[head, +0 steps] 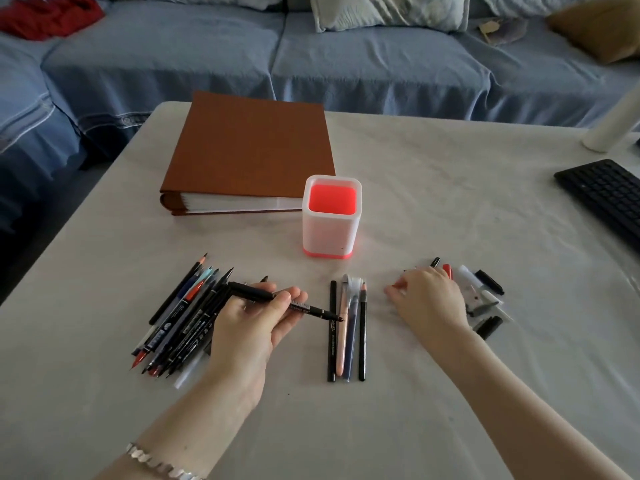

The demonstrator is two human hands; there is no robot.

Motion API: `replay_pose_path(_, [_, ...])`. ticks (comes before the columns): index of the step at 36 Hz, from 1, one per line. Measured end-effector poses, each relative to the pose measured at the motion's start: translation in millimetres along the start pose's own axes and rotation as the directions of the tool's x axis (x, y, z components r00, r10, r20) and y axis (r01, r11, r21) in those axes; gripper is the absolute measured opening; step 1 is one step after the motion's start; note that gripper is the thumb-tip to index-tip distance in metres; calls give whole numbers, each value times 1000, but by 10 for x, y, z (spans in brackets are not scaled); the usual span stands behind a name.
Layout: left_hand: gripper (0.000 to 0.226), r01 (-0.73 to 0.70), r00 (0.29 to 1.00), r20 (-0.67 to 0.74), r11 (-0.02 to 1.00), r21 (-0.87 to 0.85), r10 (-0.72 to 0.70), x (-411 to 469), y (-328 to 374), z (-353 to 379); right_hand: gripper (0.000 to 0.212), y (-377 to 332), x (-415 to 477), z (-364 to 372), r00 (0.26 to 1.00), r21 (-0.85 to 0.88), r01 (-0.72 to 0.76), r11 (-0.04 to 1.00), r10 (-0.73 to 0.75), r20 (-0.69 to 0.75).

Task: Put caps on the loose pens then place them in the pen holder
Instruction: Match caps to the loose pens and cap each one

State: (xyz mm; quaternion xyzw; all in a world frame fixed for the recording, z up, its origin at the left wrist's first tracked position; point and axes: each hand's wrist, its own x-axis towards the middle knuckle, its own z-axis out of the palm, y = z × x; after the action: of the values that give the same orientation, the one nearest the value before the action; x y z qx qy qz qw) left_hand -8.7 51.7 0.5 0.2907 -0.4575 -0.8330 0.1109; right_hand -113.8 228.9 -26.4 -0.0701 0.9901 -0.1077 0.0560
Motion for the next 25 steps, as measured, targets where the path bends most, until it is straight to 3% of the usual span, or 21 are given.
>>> replay_pose_path(7, [18,-14,1000,-10,1000,-27,14,5,40,-41,16,-117,130,42,990,-102,-106,989,115,85])
replay_pose_path(11, [20,-14,1000,-12,999,-38,14,17,41,-58,23,-53,127,40,970,-39,-196,980,199,141])
replay_pose_path(14, [21,-1,1000,-11,998,-68,0,27,45,-52,18,8,96,28,978,43,-172,984,165,129])
replay_pose_path(17, [21,21,1000,-8,993,-114,-22,27,55,-44,22,59,33,21,990,238,-139,961,128,60])
replay_pose_path(21, [19,32,999,2,987,-158,-32,8,60,-30,11,4,-181,-119,994,638,-107,763,87,64])
replay_pose_path(25, [18,59,998,35,981,-185,-54,-33,50,0,11,-96,-455,-254,989,876,-135,463,2,151])
